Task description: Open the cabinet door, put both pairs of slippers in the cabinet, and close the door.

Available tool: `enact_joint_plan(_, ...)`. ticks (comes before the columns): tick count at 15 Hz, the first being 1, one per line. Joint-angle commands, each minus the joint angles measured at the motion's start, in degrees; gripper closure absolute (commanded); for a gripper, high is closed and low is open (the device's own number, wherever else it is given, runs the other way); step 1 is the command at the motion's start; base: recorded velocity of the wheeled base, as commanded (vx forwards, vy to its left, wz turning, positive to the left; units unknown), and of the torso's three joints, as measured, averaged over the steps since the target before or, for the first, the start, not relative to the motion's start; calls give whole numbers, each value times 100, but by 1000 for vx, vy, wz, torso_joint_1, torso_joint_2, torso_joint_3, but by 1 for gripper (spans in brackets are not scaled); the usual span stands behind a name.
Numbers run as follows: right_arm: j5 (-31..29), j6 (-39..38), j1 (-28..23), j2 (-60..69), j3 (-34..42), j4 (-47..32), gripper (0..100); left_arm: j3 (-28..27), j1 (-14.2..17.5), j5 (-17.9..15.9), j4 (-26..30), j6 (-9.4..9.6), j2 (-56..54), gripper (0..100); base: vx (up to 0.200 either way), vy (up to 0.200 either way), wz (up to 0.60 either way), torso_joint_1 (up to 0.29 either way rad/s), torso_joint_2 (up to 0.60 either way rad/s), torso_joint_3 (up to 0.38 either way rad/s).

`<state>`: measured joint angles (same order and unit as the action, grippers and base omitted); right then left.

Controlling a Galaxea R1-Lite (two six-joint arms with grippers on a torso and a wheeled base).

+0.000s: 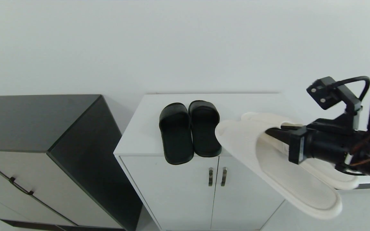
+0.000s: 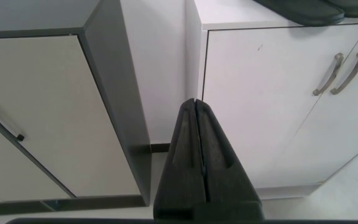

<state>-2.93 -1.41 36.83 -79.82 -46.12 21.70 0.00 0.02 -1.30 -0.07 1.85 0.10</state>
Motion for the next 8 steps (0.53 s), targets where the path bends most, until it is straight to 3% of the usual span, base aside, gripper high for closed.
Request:
enact_joint_plan(1,161,1,184,828,454,-175,100,0,-2,-1,-1,-1,8,100,0,0,0,0,0,0)
enact_joint_plan(5,222,10,290,863,578,-192,100,0,6,-10,-1,-1,8,100,0,0,0,0,0,0)
enact_joint_plan(8,222,18,343,863,657,-192,100,0,6,-10,-1,-1,8,100,-200,0,0,9,4,1)
